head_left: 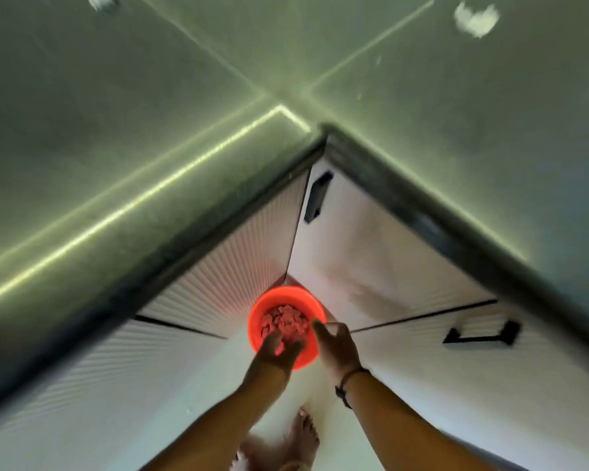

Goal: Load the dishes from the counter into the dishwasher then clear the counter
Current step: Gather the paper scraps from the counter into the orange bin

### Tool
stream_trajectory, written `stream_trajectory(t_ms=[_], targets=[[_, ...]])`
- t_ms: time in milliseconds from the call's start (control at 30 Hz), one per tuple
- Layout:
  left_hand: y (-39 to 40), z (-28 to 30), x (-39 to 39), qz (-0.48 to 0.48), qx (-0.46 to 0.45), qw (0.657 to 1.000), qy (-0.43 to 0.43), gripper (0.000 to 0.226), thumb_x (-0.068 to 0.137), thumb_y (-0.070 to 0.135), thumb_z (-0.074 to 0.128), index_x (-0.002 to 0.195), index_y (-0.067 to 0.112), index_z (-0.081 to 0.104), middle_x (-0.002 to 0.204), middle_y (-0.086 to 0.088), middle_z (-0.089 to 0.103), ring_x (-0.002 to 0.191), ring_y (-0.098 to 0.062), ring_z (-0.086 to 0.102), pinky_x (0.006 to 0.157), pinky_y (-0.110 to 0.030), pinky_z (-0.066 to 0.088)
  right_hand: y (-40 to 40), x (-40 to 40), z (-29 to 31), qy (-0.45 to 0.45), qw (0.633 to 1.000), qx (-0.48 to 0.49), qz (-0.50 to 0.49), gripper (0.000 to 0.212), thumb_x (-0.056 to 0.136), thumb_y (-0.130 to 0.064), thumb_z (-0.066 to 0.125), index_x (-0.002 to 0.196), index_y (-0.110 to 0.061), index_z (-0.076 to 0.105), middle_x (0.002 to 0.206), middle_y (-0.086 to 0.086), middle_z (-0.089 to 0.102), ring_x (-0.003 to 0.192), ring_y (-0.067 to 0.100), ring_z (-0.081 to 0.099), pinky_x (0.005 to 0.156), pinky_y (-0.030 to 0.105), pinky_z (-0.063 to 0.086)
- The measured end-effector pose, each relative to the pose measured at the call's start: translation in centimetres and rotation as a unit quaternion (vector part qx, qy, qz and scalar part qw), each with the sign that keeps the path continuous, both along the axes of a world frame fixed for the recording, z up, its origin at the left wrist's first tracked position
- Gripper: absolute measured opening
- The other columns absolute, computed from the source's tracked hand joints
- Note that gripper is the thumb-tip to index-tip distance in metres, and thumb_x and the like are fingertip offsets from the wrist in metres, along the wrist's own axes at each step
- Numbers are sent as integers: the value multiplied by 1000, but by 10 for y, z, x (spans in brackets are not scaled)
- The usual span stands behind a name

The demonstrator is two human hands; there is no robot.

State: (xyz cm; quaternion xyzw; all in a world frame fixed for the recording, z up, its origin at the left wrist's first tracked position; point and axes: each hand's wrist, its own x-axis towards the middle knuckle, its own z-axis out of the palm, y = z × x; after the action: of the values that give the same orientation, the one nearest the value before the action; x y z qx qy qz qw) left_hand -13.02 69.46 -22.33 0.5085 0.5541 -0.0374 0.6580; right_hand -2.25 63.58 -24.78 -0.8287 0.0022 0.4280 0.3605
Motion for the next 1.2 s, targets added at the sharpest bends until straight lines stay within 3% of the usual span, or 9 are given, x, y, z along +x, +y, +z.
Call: stream_trajectory(t_ms=[67, 200, 367, 533, 633, 733, 900, 1000, 1200], targets=[[-7, 30, -4, -48, 28, 998, -39, 65, 81, 43, 66, 139, 23, 44, 137, -2, 52, 116, -13, 52, 87, -15, 39, -5, -5, 35, -29, 999, 4, 43, 24, 90, -36, 62, 104, -21, 50, 95, 2, 59, 94, 22, 60, 75, 26, 45], [2, 124, -13, -138, 182, 966, -121, 51, 70, 52, 65, 120, 44, 57, 124, 17, 58, 112, -5, 58, 96, -22, 46, 1, -5, 117, -53, 991, 74, 94, 36, 60, -46, 69, 91, -39, 52, 86, 2, 62, 80, 20, 59, 82, 31, 50], [31, 232, -16, -156, 318, 923, -152, 43, 54, 70, 45, 95, 61, 51, 113, 21, 56, 105, 14, 50, 92, -16, 41, 21, -6, 239, -190, 948, 106, 234, 13, 87, -29, 61, 90, -33, 49, 96, -6, 64, 84, 4, 57, 72, 9, 42], [78, 285, -10, -80, 391, 896, -194, 33, 66, 59, 61, 94, 41, 61, 104, 16, 64, 95, 13, 57, 87, -19, 46, 52, 20, 309, -295, 909, 166, 245, 8, 82, -35, 65, 81, -30, 58, 79, -6, 68, 71, 0, 60, 69, 18, 46], [114, 304, 1, -71, 459, 871, -158, 20, 85, 40, 65, 103, 35, 57, 109, 17, 57, 102, 3, 52, 85, -18, 38, 66, 55, 338, -357, 889, 182, 224, 7, 85, -35, 63, 85, -30, 59, 84, -10, 64, 79, 3, 59, 74, 24, 46], [155, 307, 16, -73, 501, 859, -74, 24, 88, 39, 62, 109, 30, 55, 112, 12, 53, 111, -8, 50, 87, -20, 33, 79, 111, 341, -467, 849, 72, 238, 30, 87, -48, 55, 112, -31, 55, 111, -11, 54, 111, 14, 52, 92, 27, 40], [211, 289, 49, -83, 582, 801, 113, 75, 83, 68, 41, 141, 20, 38, 151, -6, 34, 140, -26, 27, 113, -36, 22, 92, 214, 312, -490, 844, -122, 180, 94, 76, -82, 35, 148, -24, 20, 157, 9, 17, 143, 36, 13, 115, 49, 17], [236, 285, 60, -53, 540, 813, 210, 98, 80, 77, 38, 153, 21, 4, 161, -6, -3, 148, -28, -3, 118, -44, 7, 100, 262, 294, -447, 864, -158, 171, 113, 66, -93, 25, 152, -22, 9, 160, 13, 4, 145, 39, 3, 116, 54, 8], [275, 284, 53, -20, 444, 845, 299, 129, 57, 96, 27, 150, 18, -16, 159, -11, -18, 146, -29, -13, 117, -48, -6, 143, 305, 281, -446, 866, -118, 194, 119, 61, -96, 21, 152, -19, 13, 159, 11, 11, 146, 34, 7, 119, 47, 4]])
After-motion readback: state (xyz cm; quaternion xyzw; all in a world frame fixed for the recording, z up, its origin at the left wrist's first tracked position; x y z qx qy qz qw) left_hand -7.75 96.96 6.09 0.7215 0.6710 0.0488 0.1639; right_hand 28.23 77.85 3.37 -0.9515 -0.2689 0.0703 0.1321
